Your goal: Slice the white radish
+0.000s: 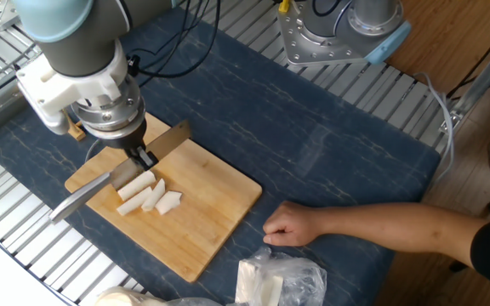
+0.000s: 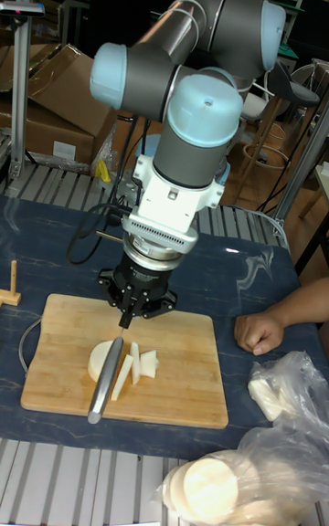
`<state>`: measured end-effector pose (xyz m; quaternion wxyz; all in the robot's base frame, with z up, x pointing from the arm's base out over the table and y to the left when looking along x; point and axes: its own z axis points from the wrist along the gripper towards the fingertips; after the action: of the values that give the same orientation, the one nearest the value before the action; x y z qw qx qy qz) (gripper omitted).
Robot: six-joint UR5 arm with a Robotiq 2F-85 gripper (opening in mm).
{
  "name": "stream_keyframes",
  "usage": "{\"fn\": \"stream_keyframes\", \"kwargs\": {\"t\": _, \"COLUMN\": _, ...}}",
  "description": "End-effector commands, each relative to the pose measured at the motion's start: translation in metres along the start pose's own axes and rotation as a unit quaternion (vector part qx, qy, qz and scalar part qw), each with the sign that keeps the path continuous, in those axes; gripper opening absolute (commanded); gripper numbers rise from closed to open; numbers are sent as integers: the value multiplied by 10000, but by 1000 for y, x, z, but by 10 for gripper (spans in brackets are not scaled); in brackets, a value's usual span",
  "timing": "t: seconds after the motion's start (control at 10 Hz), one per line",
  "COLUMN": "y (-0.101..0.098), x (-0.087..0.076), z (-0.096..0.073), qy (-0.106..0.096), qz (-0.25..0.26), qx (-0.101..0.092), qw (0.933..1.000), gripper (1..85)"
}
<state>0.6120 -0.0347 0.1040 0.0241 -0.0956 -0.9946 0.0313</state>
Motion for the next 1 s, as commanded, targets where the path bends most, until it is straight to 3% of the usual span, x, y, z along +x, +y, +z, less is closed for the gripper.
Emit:
{"fn": "stream_keyframes", "kwargs": {"t": 0.0, "y": -4, "x": -3, "z": 5, "qy": -41, "qz": 117, "qx": -112, "qw": 9999, "gripper": 10}}
{"fn": "stream_keyframes", "kwargs": {"t": 0.9, "y": -1, "x": -12, "z": 17, "qy": -121, "qz": 253, "qx": -177, "qw": 9995, "gripper": 10}}
